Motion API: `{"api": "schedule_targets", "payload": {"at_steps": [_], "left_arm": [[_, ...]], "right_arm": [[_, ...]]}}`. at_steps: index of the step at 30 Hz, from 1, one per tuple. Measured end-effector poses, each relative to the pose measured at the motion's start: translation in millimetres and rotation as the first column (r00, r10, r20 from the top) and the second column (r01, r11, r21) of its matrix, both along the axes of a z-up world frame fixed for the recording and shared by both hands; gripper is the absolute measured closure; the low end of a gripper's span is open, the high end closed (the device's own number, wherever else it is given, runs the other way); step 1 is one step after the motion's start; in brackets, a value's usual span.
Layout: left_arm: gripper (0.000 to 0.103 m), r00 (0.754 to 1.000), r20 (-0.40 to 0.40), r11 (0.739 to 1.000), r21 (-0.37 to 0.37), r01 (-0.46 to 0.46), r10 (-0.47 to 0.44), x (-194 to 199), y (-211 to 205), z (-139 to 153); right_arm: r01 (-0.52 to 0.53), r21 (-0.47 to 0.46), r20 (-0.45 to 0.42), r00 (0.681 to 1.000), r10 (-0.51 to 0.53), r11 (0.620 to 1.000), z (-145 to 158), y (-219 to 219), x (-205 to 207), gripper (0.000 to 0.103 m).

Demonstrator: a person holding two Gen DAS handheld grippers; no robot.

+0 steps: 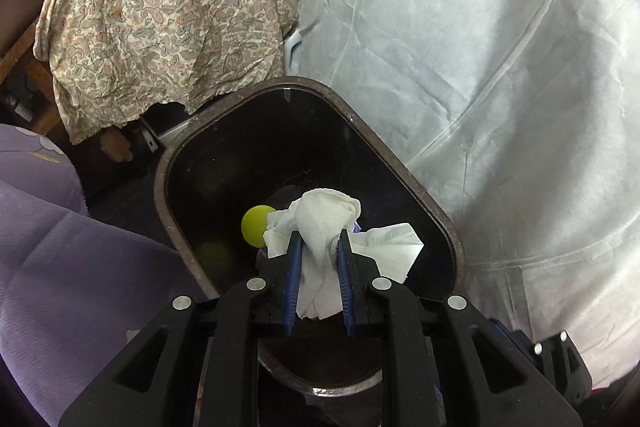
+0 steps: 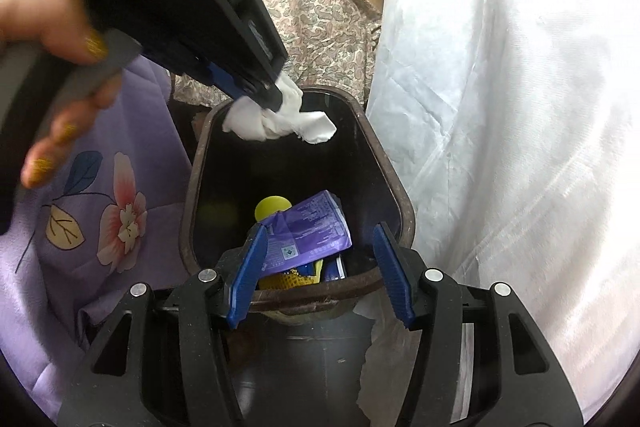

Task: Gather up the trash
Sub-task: 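Open the right tool over the bin while the left tool releases the tissue, then move the left tool to the table and grasp the clear plastic tray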

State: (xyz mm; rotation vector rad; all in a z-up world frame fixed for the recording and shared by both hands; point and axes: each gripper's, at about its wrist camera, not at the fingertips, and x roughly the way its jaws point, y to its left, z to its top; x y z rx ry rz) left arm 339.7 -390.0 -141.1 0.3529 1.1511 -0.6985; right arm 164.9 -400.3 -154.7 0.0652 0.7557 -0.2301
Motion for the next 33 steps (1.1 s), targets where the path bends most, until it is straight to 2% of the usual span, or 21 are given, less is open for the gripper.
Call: {"api": "schedule_targets", "payload": {"at_steps": [1, 3, 5, 10, 13, 15, 18, 22, 24, 25, 26, 28, 33], "left_arm": [[0.074, 1.000, -0.007, 1.000, -0.005, -0.001, 0.001, 0.1, -1.0, -1.2], [0.044, 1.000, -0.012, 1.000, -0.016, -0.006, 0.006, 0.3, -2.9, -1.1], [0.029, 1.000, -0.004, 0.998, -0.050, -0.027, 0.027, -0.8, -1.5, 4.4], [0.027, 0.999, -0.018, 0.992, -0.123, -0.041, 0.039, -5.5, 4.1, 18.9], [0.026, 0.999, 0.021, 0.986, -0.168, -0.021, 0.025, -14.9, 11.9, 35.3], [0.021, 0.998, 0.063, 0.979, -0.205, -0.002, 0.015, -23.7, 21.4, 48.8], [0.019, 0.992, 0.127, 0.971, -0.241, 0.014, 0.017, -34.3, 38.0, 66.7], [0.016, 0.986, 0.166, 0.955, -0.294, 0.026, 0.025, -44.1, 69.9, 91.0], [0.010, 0.983, 0.183, 0.947, -0.319, 0.032, 0.029, -49.6, 86.9, 102.1], [0.008, 0.979, 0.201, 0.943, -0.331, 0.035, 0.034, -54.2, 98.2, 108.7], [0.006, 0.974, 0.221, 0.940, -0.339, 0.033, 0.045, -58.5, 109.8, 114.2], [0.006, 0.967, 0.246, 0.938, -0.345, 0.021, 0.068, -64.2, 131.2, 120.9], [0.006, 0.955, 0.270, 0.940, -0.341, -0.026, 0.124, -74.5, 184.8, 127.5]], "right_arm": [[0.002, 0.000, 0.002, 1.000, -0.002, 1.000, 0.6, 0.1, -1.7, 0.047], [0.005, -0.006, 0.006, 1.000, -0.005, 1.000, 1.8, 0.1, -3.8, 0.047], [0.002, -0.006, 0.009, 1.000, -0.002, 1.000, 2.4, 2.0, -6.1, 0.047], [0.006, -0.002, 0.017, 1.000, -0.006, 1.000, 4.8, 2.3, -11.3, 0.047], [0.016, 0.011, 0.028, 0.999, -0.016, 1.000, 6.6, -0.8, -13.9, 0.047], [0.017, 0.008, 0.031, 0.999, -0.017, 1.000, 8.0, -0.8, -15.4, 0.047], [0.011, 0.001, 0.030, 0.999, -0.011, 1.000, 9.0, 0.2, -17.3, 0.047], [0.007, -0.009, 0.036, 0.999, -0.006, 1.000, 13.4, 3.9, -18.1, 0.047], [0.006, -0.012, 0.045, 0.999, -0.005, 1.000, 17.5, 5.0, -19.4, 0.047], [0.004, -0.014, 0.051, 0.999, -0.003, 1.000, 20.8, 5.4, -19.9, 0.045], [0.003, -0.016, 0.057, 0.998, -0.002, 1.000, 24.0, 6.1, -20.4, 0.035], [0.003, -0.021, 0.083, 0.997, -0.001, 1.000, 31.9, 8.7, -22.7, 0.026], [-0.048, -0.044, 0.115, 0.992, 0.053, 0.998, 52.6, 24.6, -18.3, 0.026]]}}
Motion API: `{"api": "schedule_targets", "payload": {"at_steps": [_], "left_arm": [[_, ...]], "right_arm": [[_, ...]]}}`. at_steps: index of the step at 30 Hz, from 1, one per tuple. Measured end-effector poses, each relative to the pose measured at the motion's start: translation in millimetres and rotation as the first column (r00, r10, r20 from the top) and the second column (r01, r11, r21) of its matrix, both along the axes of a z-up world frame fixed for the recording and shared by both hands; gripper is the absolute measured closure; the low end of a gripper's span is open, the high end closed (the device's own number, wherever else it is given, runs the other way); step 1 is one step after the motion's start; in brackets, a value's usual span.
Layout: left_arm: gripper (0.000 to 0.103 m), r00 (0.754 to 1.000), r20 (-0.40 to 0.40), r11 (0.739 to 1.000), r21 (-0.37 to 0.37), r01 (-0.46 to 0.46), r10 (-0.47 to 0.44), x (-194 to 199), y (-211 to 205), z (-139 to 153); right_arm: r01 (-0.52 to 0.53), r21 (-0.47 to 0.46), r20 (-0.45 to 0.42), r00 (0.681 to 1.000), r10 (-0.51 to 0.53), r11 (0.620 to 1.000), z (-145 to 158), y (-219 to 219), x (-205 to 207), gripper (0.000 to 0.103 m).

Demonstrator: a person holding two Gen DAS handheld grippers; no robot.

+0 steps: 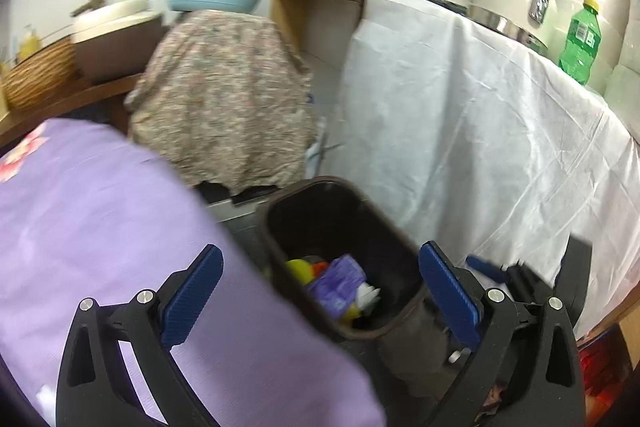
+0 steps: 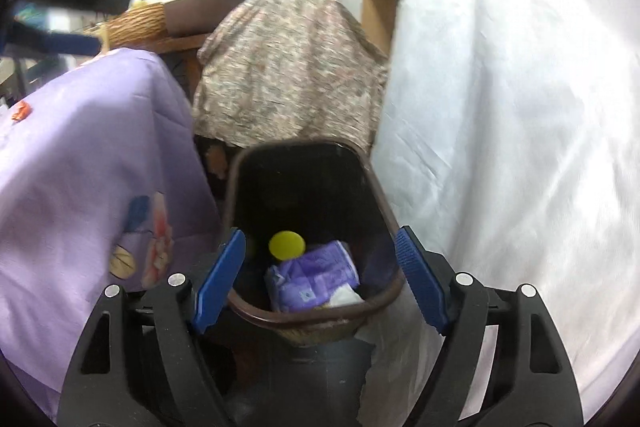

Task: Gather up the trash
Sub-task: 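Move the left tool to the table and grasp the clear plastic tray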

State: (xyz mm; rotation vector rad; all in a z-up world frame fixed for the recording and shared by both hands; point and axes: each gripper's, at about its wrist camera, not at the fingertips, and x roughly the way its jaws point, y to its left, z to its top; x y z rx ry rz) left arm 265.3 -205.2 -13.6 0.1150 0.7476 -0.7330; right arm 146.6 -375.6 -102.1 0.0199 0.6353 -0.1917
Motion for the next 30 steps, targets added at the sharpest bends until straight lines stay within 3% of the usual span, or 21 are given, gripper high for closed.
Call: {"api": "schedule_targets", "payload": {"at_steps": [7, 12, 15, 16, 18, 20, 23, 25, 27, 30], "left_arm": [[0.006, 0.989, 0.032, 0.988, 0.038, -0.148, 0.147, -8.0, 89.4, 5.5], [0.006, 0.948, 0.080, 0.947, 0.061, -0.314, 0.309, -8.7, 162.8, 10.2], [0.006, 0.882, 0.142, 0.883, 0.083, -0.462, 0.449, -4.3, 210.6, 13.8], [0.006, 0.846, 0.189, 0.845, 0.110, -0.523, 0.499, -0.9, 228.2, 15.0], [0.006, 0.794, 0.202, 0.781, 0.158, -0.604, 0.573, 9.8, 255.3, 15.9], [0.006, 0.755, 0.161, 0.739, 0.157, -0.656, 0.636, 21.1, 281.1, 17.4], [0.006, 0.671, 0.078, 0.652, 0.177, -0.737, 0.737, 45.8, 319.8, 17.5], [0.006, 0.644, -0.026, 0.638, 0.171, -0.751, 0.765, 62.0, 342.2, 14.1], [0.006, 0.594, -0.125, 0.607, 0.153, -0.780, 0.795, 80.5, 359.7, 10.3], [0.007, 0.548, -0.208, 0.579, 0.145, -0.802, 0.811, 95.1, 374.9, 1.3]], "right_arm": [[-0.150, 0.056, 0.023, 0.989, 0.149, 0.987, 35.5, 37.3, 19.9, 0.022], [-0.261, 0.094, 0.021, 0.965, 0.261, 0.961, 54.0, 70.4, 34.3, 0.022], [-0.309, 0.095, 0.027, 0.951, 0.308, 0.946, 59.8, 89.5, 38.0, 0.021], [-0.331, 0.089, 0.030, 0.944, 0.330, 0.939, 62.6, 98.9, 38.5, 0.021], [-0.357, 0.076, 0.035, 0.934, 0.355, 0.931, 67.3, 111.7, 38.7, 0.019], [-0.386, 0.053, 0.040, 0.922, 0.384, 0.921, 71.8, 127.8, 37.6, 0.017], [-0.419, 0.015, 0.047, 0.907, 0.418, 0.908, 77.8, 146.0, 34.4, 0.016], [-0.440, 0.000, 0.053, 0.897, 0.439, 0.898, 81.7, 155.6, 32.1, 0.015], [-0.455, -0.007, 0.057, 0.889, 0.455, 0.890, 83.9, 160.4, 27.5, 0.015], [-0.471, -0.023, 0.056, 0.880, 0.471, 0.882, 84.7, 168.7, 23.5, 0.015]]}}
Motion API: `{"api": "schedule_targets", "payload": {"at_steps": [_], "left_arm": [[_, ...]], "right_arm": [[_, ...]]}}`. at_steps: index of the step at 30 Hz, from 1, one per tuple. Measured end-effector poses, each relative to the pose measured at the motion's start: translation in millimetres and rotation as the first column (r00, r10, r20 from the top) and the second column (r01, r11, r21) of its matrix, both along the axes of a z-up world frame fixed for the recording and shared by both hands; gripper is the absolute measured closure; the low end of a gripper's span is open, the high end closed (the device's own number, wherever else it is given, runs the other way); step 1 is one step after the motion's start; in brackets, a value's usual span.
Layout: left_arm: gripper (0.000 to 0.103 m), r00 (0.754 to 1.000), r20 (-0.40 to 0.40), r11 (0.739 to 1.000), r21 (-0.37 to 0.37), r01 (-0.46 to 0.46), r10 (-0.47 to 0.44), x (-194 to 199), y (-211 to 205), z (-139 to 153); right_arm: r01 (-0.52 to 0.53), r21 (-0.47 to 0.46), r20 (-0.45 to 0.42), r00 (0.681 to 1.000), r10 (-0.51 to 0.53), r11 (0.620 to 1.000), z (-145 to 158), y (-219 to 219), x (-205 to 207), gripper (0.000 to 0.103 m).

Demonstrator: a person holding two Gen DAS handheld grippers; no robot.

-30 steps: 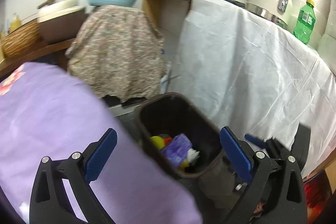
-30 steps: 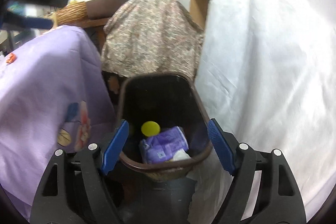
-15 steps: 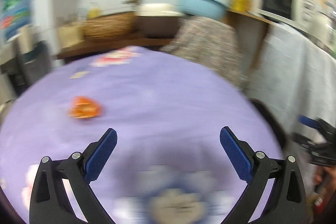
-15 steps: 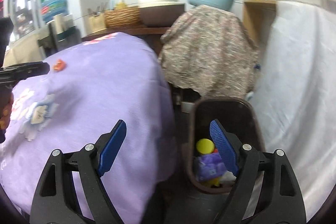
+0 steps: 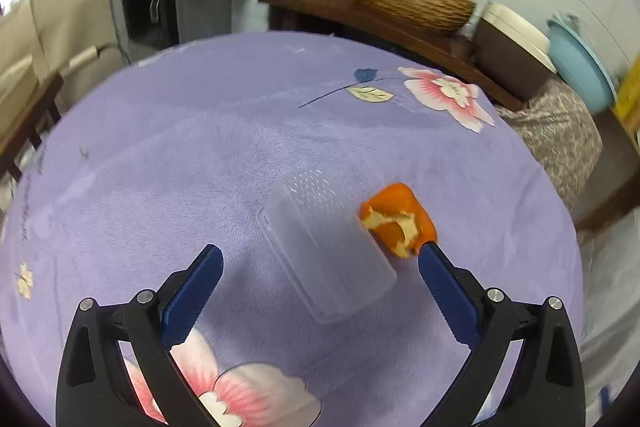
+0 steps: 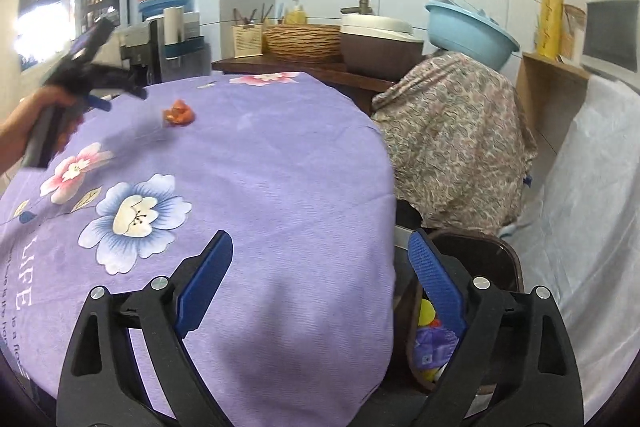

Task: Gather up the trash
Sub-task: 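Move the left tool to the table and grasp the clear plastic tray, then grasp the orange peel with the right tool while the left tool holds the tray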

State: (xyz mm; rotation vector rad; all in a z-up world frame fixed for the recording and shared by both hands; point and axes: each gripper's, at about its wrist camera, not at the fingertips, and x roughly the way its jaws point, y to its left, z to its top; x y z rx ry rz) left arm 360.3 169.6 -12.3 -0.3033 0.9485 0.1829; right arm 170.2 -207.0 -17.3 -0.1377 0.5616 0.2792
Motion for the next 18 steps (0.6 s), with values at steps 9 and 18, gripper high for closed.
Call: {"api": "schedule_targets", "payload": {"at_steps": [9, 18], "left_arm": [[0.032, 0.992, -0.123, 1.000, -0.020, 0.010, -0.013, 22.7, 3.0, -29.8], [0.058, 0.996, -0.056, 0.997, -0.053, 0.062, -0.065, 1.6, 7.8, -22.7]], "right_arm": [[-0.035, -0.020, 0.007, 0.999, 0.035, 0.999, 8.7, 10.3, -12.1, 0.014], [-0.139, -0.018, 0.020, 0.990, 0.139, 0.990, 25.2, 41.8, 1.4, 0.014]]}}
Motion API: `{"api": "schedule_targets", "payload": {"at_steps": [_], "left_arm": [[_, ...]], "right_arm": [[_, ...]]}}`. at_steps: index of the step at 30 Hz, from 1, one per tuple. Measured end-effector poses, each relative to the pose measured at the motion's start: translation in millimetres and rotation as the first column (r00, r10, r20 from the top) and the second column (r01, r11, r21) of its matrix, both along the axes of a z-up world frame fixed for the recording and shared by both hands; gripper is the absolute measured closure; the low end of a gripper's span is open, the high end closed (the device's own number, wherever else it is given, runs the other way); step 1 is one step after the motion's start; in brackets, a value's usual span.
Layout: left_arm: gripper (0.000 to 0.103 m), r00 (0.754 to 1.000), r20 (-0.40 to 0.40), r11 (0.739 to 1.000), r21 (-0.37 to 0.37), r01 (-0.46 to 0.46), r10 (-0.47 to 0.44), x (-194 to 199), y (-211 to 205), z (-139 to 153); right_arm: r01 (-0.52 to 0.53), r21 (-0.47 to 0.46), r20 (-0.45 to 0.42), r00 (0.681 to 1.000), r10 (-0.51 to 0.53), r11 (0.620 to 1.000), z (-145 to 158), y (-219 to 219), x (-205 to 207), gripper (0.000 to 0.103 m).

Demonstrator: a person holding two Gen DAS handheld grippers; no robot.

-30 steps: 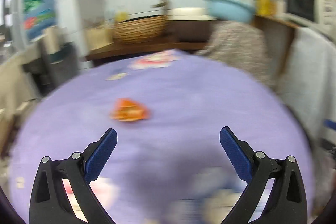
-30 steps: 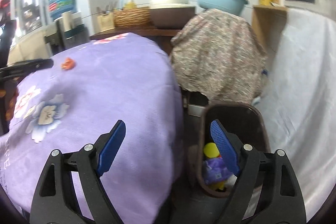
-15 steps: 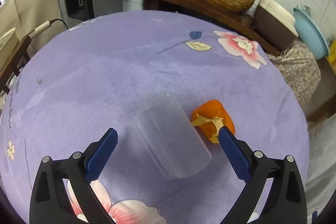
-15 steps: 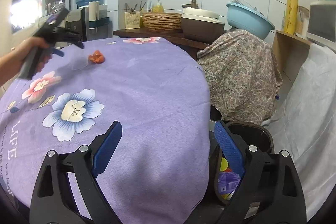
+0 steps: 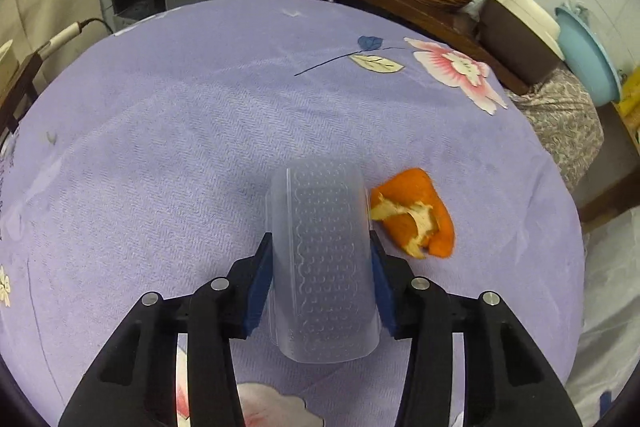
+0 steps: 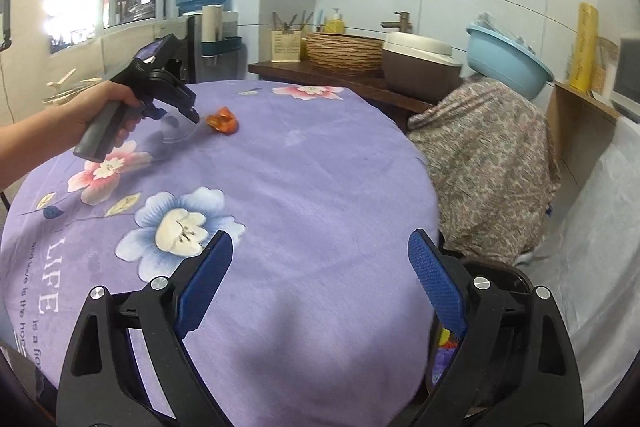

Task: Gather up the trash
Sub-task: 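Grasp the orange peel with the right tool while the left tool holds the tray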

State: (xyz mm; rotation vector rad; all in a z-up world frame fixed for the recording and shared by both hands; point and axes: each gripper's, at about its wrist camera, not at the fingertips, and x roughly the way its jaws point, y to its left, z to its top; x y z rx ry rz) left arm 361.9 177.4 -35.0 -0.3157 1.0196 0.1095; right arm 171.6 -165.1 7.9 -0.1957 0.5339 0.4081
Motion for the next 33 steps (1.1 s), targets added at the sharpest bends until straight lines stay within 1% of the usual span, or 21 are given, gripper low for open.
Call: {"api": "schedule_targets", "payload": {"at_steps": [3, 5, 8, 10, 13, 15, 18, 20, 21, 23, 25, 29, 33], "left_arm": [[0.059, 0.999, 0.015, 0.999, 0.039, 0.035, -0.036, -9.0, -3.6, 1.1], [0.059, 0.998, 0.026, 0.998, 0.026, 0.057, -0.058, -14.0, -4.7, 2.4], [0.059, 0.994, 0.057, 0.996, 0.024, 0.087, -0.088, -34.3, -4.0, 7.9], [0.059, 0.991, 0.081, 0.993, 0.052, 0.105, -0.109, -48.5, -4.6, 12.3], [0.059, 0.984, 0.113, 0.985, 0.117, 0.125, -0.138, -69.7, -7.3, 17.3], [0.059, 0.980, 0.125, 0.979, 0.151, 0.137, -0.156, -81.1, -10.9, 18.6], [0.059, 0.970, 0.131, 0.961, 0.217, 0.173, -0.204, -97.6, -19.6, 18.2], [0.058, 0.964, 0.139, 0.951, 0.245, 0.187, -0.226, -104.4, -24.8, 18.7], [0.058, 0.961, 0.145, 0.948, 0.250, 0.195, -0.236, -107.7, -26.7, 19.3], [0.058, 0.957, 0.153, 0.949, 0.238, 0.205, -0.245, -111.9, -27.7, 19.9], [0.058, 0.955, 0.159, 0.952, 0.223, 0.212, -0.250, -115.9, -26.4, 19.9], [0.058, 0.954, 0.174, 0.952, 0.230, 0.203, -0.246, -120.8, -22.7, 20.0], [0.058, 0.958, 0.175, 0.957, 0.224, 0.186, -0.227, -123.8, -14.9, 17.7]], "right_arm": [[-0.061, 0.010, -0.021, 0.998, 0.061, 0.998, 3.4, 19.2, 11.9, 0.015], [-0.106, 0.017, -0.053, 0.993, 0.107, 0.994, 3.5, 36.8, 26.1, 0.015], [-0.170, 0.033, -0.115, 0.978, 0.173, 0.985, 4.4, 64.8, 50.5, 0.015], [-0.197, 0.033, -0.143, 0.969, 0.200, 0.980, 4.7, 81.8, 64.7, 0.015], [-0.228, 0.015, -0.191, 0.955, 0.226, 0.974, 1.1, 109.5, 92.3, 0.015], [-0.230, 0.004, -0.220, 0.949, 0.225, 0.973, -4.1, 125.6, 111.8, 0.014], [-0.223, 0.024, -0.291, 0.931, 0.221, 0.974, -14.1, 150.8, 145.6, 0.014], [-0.219, 0.012, -0.323, 0.922, 0.211, 0.976, -20.3, 170.9, 166.3, 0.014], [-0.218, 0.004, -0.334, 0.920, 0.207, 0.976, -22.2, 180.9, 173.6, 0.014], [-0.237, -0.014, -0.364, 0.906, 0.216, 0.971, -26.6, 204.5, 188.2, 0.015], [-0.240, -0.043, -0.362, 0.908, 0.209, 0.970, -28.9, 221.3, 196.8, 0.014], [-0.235, -0.091, -0.358, 0.914, 0.188, 0.968, -33.6, 246.5, 213.8, 0.015], [-0.218, -0.092, -0.370, 0.913, 0.170, 0.972, -39.2, 257.0, 231.4, 0.015]]}}
